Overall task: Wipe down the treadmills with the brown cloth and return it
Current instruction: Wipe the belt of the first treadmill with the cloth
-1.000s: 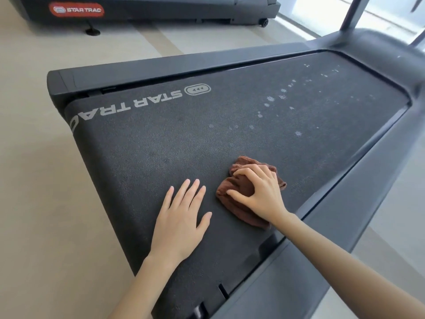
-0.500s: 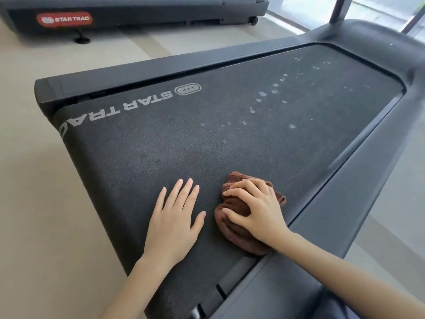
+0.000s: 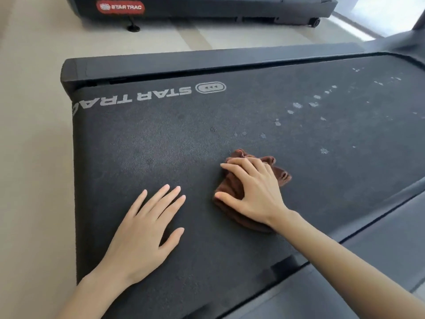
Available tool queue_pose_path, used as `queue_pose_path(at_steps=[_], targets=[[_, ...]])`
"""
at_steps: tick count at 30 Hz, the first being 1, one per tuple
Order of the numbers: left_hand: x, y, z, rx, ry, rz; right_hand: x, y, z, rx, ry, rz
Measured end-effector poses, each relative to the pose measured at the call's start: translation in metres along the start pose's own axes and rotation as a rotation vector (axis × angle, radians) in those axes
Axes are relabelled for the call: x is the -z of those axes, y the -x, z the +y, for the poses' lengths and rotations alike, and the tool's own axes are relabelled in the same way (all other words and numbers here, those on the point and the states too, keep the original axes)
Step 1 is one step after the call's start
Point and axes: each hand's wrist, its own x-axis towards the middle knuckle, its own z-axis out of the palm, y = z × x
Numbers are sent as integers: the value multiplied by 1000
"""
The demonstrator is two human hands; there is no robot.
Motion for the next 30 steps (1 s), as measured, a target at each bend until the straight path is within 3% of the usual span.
queue_pose_path(at_steps=[4,8,10,18,23,26,30], targets=[[-8,-24,34,107,-23,5,14,4,46,169,-12,-6],[-19,-37,55,207,-17,59,38,7,121,-143,-31,-6],[-21,-34,59,226,-24,81,39,4,129,-203,-53,0],[-18,-35,63,247,-19,86,-1,-32,21,255,-98,-128],[-13,-35,68,269,-34,88,16,-31,69,369,-143,-116],[-14,-33,71,278,-39,57,36,-19,151,205,-124,-64],[-19,-30,80,302,-58,39,65,1,253,-223,-78,31]])
